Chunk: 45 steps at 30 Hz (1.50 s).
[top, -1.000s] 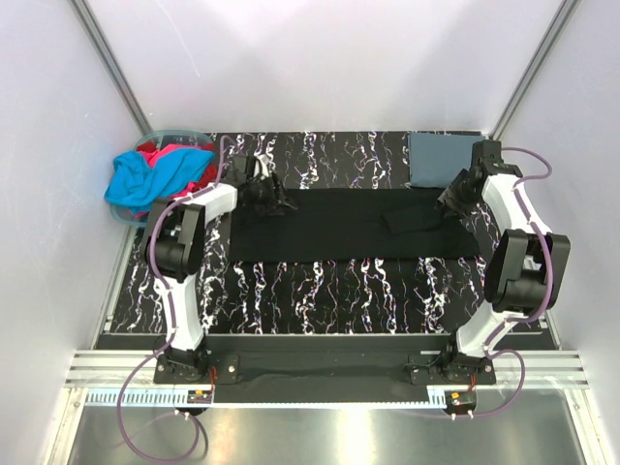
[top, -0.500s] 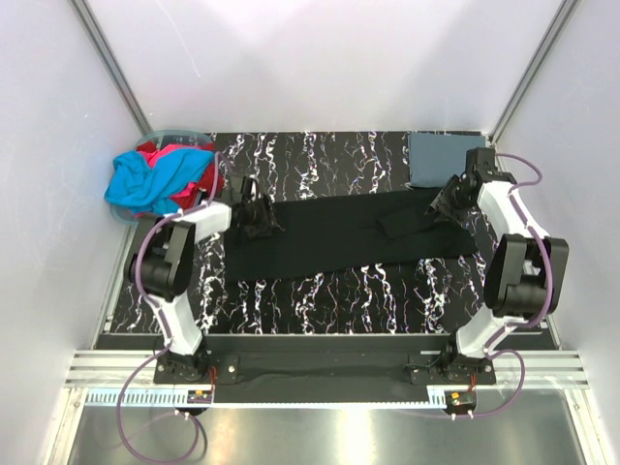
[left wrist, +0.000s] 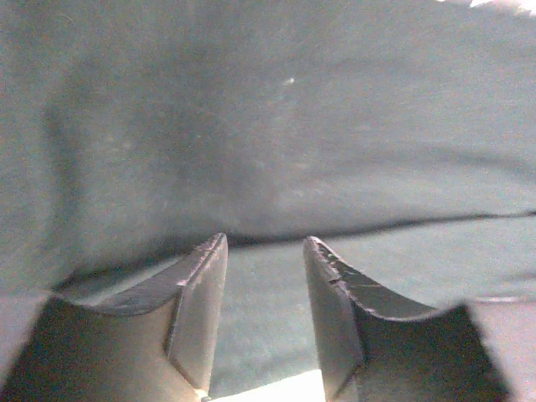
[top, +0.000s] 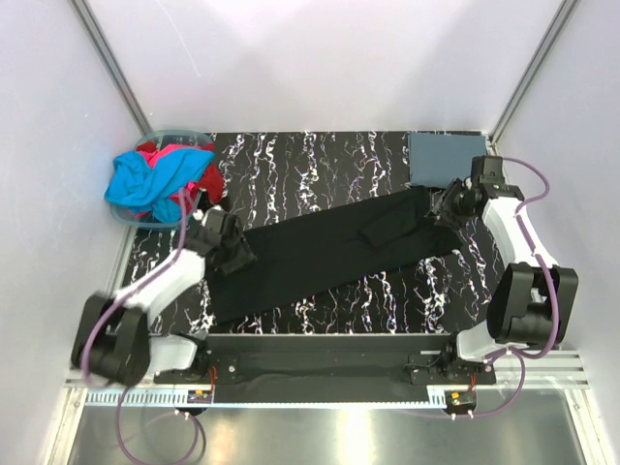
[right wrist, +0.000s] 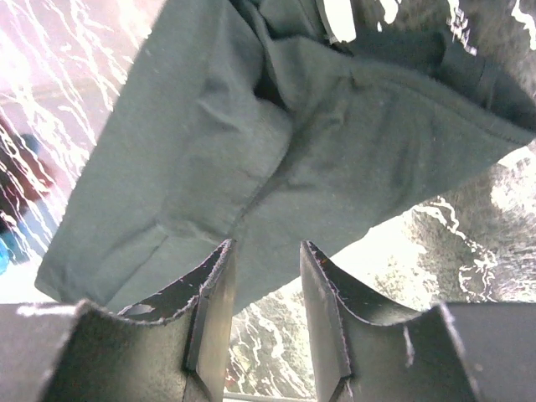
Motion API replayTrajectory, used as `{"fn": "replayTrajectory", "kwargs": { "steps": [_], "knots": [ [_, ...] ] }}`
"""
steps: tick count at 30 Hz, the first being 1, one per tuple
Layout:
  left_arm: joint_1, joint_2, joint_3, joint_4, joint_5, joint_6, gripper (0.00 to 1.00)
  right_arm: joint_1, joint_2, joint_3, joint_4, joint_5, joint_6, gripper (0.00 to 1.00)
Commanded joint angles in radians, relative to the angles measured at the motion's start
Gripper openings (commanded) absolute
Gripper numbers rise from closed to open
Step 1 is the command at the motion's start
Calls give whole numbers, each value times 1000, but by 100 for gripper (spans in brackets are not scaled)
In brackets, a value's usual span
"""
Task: Fold and stack the t-shirts
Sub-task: Fold the tshirt
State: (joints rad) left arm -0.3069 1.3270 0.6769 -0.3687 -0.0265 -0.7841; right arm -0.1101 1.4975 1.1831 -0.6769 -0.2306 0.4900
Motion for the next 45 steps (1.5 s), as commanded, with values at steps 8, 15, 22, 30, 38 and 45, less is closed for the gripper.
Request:
{"fn": "replayTrajectory", "kwargs": {
  "steps": [8,15,22,30,38,45],
  "knots": [
    [-138,-30,237,160,66,63,52,13,93,-99,171,-3,47,38],
    [-120,404,472,145,220,137,50,13,46,-146,224,-6,51,38],
    [-16,465,385,113,217,77,49,16,0,-158,224,4,48,37],
    [216,357,176,146,243,42,48,88,78,-151,261,20,79,37],
    [305,273,153,63,146,51,49,225,225,-87,332,43,137,38],
    [305,189,263,59,279,100,50,247,449,84,323,132,119,36]
  ]
}}
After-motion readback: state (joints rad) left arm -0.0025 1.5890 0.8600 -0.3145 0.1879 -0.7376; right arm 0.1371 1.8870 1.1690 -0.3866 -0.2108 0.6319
